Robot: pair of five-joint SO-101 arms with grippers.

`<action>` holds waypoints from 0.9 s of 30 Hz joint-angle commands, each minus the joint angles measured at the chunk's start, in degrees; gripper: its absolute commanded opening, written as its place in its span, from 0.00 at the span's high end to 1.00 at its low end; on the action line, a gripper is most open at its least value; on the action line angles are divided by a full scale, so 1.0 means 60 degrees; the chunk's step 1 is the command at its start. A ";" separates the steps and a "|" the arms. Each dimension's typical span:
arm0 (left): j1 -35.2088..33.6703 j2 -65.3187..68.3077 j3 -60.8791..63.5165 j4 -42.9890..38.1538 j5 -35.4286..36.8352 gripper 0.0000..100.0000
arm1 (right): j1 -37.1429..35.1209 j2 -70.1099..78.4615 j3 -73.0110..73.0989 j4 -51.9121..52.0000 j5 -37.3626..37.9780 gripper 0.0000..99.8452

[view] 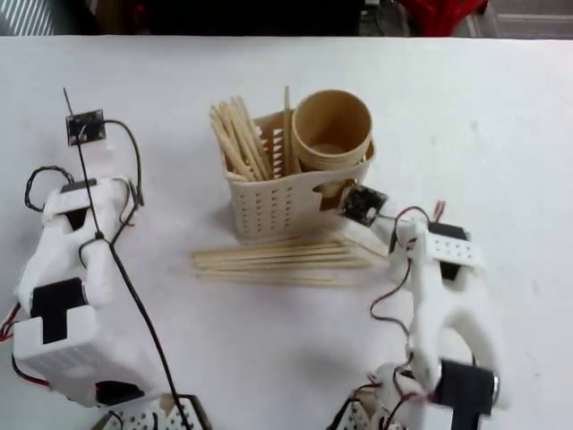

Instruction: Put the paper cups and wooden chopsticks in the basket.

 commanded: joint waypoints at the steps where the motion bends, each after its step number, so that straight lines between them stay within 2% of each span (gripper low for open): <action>1: 0.0095 -0.0037 -0.0454 0.0029 -0.0103 0.84 | 0.0271 -0.1824 0.0147 0.1223 0.0484 0.98; 8: 0.0095 -0.0037 -0.0454 0.0029 -0.0103 0.84 | 0.0110 -0.6440 0.1084 0.3451 0.0791 0.98; 13: 0.0081 -0.0037 -0.0454 0.0044 -0.0103 0.84 | -0.1385 -1.0088 0.1055 0.5663 0.0571 0.98; 16: 0.0081 -0.0037 -0.0454 0.0059 -0.0103 0.84 | -0.2586 -1.1582 0.0571 0.6381 -0.0645 0.98; 19: 0.0081 -0.0037 -0.0454 0.0059 -0.0103 0.84 | -0.3480 -1.1773 -0.0366 0.6498 -0.2066 0.98; 27: 0.0066 -0.0037 -0.0454 0.0059 -0.0103 0.84 | -0.5136 -0.8872 -0.3897 0.4344 -0.6989 0.98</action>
